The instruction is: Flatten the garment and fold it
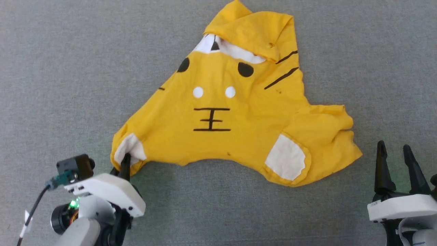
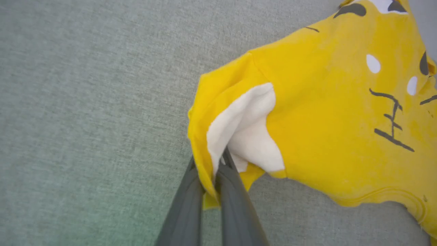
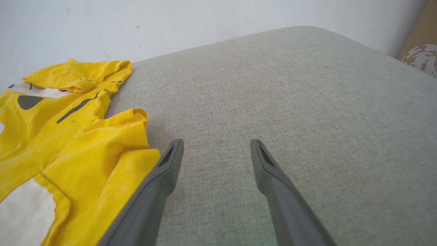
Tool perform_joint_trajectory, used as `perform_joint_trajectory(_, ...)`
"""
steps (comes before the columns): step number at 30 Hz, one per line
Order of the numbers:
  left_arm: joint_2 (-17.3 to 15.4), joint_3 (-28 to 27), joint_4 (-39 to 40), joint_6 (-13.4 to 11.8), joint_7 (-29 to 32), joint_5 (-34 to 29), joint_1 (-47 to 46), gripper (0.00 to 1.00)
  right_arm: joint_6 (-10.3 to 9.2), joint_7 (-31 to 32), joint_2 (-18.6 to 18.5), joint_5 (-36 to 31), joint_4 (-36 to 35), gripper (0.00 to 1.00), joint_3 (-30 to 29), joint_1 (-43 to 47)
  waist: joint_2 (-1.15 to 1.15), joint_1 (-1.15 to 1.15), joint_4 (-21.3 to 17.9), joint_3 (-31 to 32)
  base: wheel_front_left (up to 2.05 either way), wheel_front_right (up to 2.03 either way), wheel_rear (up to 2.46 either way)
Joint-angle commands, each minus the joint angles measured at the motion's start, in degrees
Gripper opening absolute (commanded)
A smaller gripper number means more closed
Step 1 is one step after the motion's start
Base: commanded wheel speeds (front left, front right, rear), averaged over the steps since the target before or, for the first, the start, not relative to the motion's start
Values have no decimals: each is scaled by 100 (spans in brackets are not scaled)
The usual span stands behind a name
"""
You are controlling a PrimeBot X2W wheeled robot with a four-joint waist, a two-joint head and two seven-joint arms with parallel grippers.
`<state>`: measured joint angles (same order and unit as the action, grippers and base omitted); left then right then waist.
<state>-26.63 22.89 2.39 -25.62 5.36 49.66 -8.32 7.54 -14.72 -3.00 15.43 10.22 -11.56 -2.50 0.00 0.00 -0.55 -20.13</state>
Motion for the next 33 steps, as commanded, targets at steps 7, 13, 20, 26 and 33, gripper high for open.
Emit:
perform_joint_trajectory(7,135,-106,-247,49,-414,-31,21,100,-5,-28,13,-114,46,100,-25,-24,0,0,58,113,0,0,0)
perform_joint_trajectory(13,250,-348,305,249,-865,62,-5,100,-5,-28,13,-116,75,100,-9,17,0,0,62,230,0,0,0)
perform_joint_trajectory(20,31,-462,844,59,-1892,-1056,157,100,-5,-28,13,-105,104,100,14,84,0,0,28,381,0,0,0)
perform_joint_trajectory(26,63,-180,578,-128,-2029,-2293,484,100,-5,-28,13,-101,55,100,47,164,0,0,0,440,0,0,0)
perform_joint_trajectory(33,528,-318,411,125,-2034,-2540,773,100,-5,30,13,-199,-124,100,12,222,0,0,110,487,0,0,0)
